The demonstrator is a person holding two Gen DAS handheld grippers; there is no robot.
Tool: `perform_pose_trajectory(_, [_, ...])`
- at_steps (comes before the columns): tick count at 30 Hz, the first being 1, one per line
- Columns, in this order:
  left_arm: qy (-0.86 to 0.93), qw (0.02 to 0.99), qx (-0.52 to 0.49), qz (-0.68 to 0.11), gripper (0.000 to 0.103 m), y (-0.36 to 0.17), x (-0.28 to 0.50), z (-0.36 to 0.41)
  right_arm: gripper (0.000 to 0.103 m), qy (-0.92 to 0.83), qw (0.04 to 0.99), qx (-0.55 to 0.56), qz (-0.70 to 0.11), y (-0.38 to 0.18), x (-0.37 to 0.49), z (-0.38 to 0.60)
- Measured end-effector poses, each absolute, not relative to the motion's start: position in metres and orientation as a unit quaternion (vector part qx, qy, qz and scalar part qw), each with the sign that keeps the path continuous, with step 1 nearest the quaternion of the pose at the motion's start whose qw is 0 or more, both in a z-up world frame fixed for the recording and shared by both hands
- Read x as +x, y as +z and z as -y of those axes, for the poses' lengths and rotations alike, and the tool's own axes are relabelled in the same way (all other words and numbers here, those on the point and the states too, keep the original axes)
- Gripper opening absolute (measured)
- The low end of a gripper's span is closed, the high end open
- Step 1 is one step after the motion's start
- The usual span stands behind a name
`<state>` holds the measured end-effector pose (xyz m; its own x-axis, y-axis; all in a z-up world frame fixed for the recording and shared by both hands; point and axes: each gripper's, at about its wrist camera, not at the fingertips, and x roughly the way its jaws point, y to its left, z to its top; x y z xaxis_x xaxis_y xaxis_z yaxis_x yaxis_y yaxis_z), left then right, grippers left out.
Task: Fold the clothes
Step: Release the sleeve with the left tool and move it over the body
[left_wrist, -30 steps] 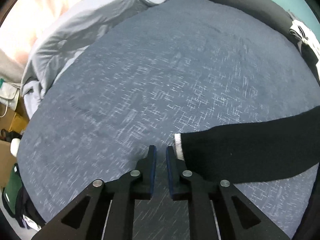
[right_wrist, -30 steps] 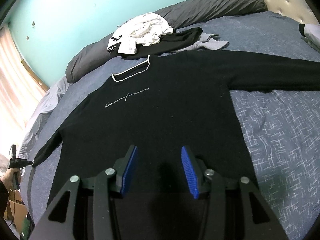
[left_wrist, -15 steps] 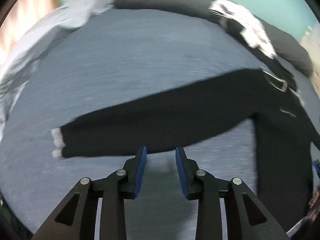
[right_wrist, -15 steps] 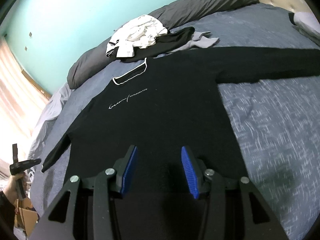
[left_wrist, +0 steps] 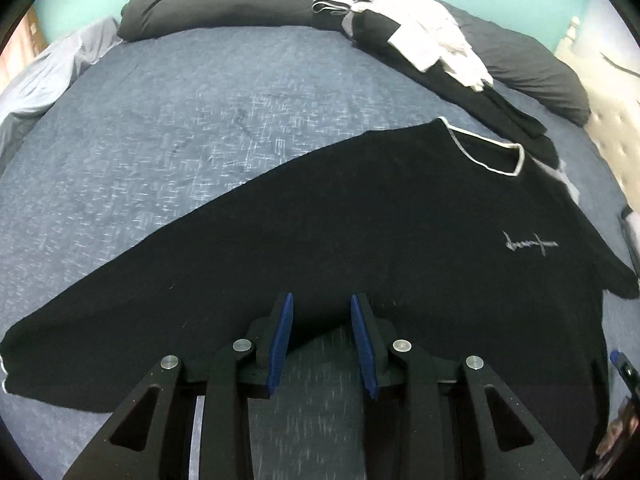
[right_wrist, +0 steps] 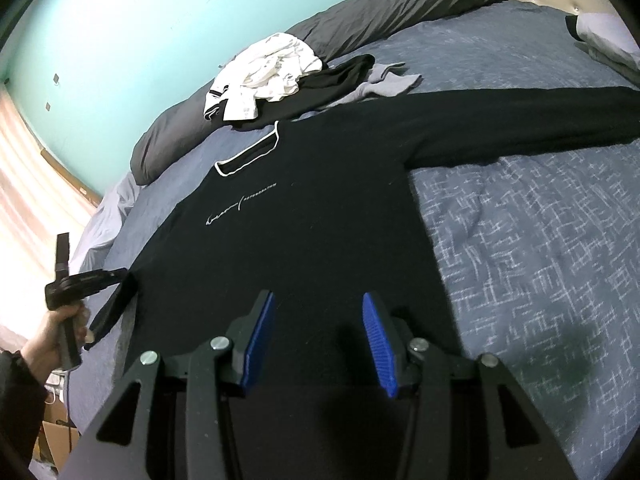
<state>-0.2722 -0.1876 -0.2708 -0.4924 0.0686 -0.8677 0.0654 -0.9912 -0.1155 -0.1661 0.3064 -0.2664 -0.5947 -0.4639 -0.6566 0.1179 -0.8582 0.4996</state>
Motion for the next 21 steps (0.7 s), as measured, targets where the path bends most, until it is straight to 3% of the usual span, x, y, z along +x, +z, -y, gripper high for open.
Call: perform_pose_trajectory(21, [0.847,-0.009,-0.528,0.071,0.033,-0.303,-0.258,0.178,0.046,-0.869,0.166,0.413,0.213,-0.266,-0.165,-0.311])
